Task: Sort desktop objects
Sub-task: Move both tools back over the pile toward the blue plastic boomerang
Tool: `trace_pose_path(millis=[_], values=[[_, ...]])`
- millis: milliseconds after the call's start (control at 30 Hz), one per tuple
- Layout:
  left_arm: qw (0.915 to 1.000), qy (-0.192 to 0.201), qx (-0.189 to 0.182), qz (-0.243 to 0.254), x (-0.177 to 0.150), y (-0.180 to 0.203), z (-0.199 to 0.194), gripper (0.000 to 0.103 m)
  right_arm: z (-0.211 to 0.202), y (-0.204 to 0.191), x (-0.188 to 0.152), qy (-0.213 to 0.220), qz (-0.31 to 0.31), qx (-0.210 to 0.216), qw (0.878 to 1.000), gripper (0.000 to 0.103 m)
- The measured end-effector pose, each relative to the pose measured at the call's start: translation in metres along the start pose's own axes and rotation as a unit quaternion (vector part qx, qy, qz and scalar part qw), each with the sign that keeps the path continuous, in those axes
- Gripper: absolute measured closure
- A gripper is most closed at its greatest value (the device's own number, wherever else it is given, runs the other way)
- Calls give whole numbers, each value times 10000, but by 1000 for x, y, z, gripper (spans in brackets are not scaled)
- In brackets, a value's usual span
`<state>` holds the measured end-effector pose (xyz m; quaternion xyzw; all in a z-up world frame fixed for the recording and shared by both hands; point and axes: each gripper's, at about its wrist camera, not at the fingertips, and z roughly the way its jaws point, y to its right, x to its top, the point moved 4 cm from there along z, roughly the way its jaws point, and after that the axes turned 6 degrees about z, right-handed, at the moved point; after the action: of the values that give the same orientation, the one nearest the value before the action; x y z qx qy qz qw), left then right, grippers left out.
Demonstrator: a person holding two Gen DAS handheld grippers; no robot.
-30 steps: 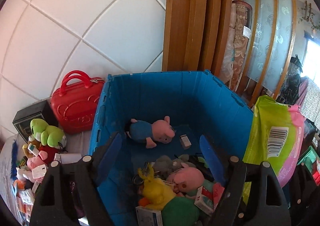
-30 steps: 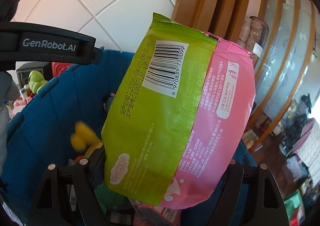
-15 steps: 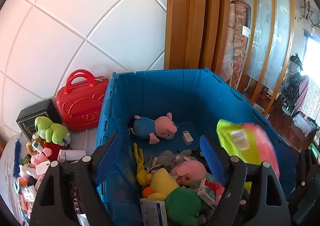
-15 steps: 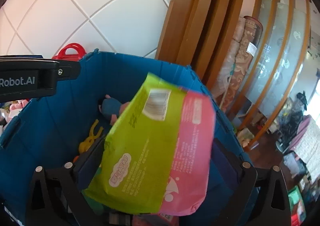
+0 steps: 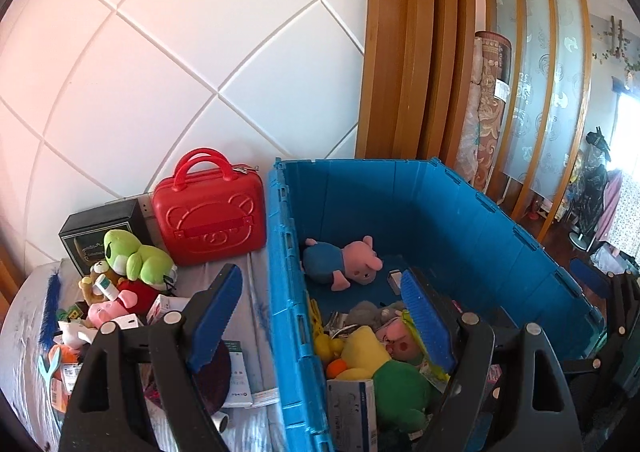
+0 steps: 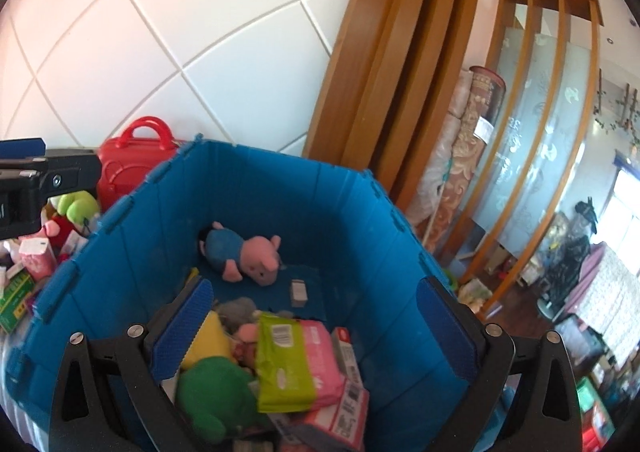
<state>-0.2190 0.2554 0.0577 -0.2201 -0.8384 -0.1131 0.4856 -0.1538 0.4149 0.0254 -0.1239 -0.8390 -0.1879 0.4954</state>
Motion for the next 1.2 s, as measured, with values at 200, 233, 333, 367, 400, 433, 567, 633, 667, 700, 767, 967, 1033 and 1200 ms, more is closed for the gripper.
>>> trace_pose_path(millis=[200, 233, 333, 367, 400, 433, 567, 633, 667, 700, 767, 967, 1033, 1200], values=[[9991, 217, 301, -195, -26, -68, -35, 21, -25, -58, 5, 133, -18, 403, 9991, 0], [9987, 251, 358, -247, -33, -83, -41, 21, -29, -68, 6, 145, -8, 502, 9986, 0], [9969, 308, 582, -422, -57, -131, -57, 21, -40, -107, 10, 167, 31, 945, 9954, 0], [9960, 294, 711, -465, -66, -148, -61, 21, -43, -123, 10, 157, 18, 1107, 9937, 0], [9947, 270, 853, -504, -76, -165, -64, 21, -46, -137, 10, 152, -11, 1222, 9924, 0], [9931, 218, 1017, -539, -86, -182, -67, 21, -48, -152, 9, 141, -53, 1328, 9910, 0], [9850, -159, 1589, -658, -129, -248, -74, 21, -49, -217, 1, -56, -224, 1792, 9835, 0], [9811, -379, 1726, -790, -155, -281, -74, 21, -48, -250, -6, -197, -366, 2036, 9782, 0], [9785, -491, 1796, -882, -168, -297, -74, 21, -47, -265, -10, -262, -447, 2125, 9758, 0], [9759, -612, 1857, -973, -181, -312, -73, 21, -45, -278, -15, -322, -510, 2197, 9737, 0], [9704, -866, 1936, -1157, -209, -339, -70, 21, -41, -302, -26, -495, -596, 2316, 9697, 0], [9537, -1526, 2092, -1528, -289, -394, -63, 21, -5, -353, -70, -1330, -746, 2400, 9587, 0], [9463, -1778, 2131, -1660, -313, -409, -61, 21, 7, -365, -86, -1601, -815, 2419, 9535, 0], [9272, -2200, 2167, -2120, -363, -443, -64, 21, 23, -400, -121, -2112, -1000, 2565, 9379, 0]])
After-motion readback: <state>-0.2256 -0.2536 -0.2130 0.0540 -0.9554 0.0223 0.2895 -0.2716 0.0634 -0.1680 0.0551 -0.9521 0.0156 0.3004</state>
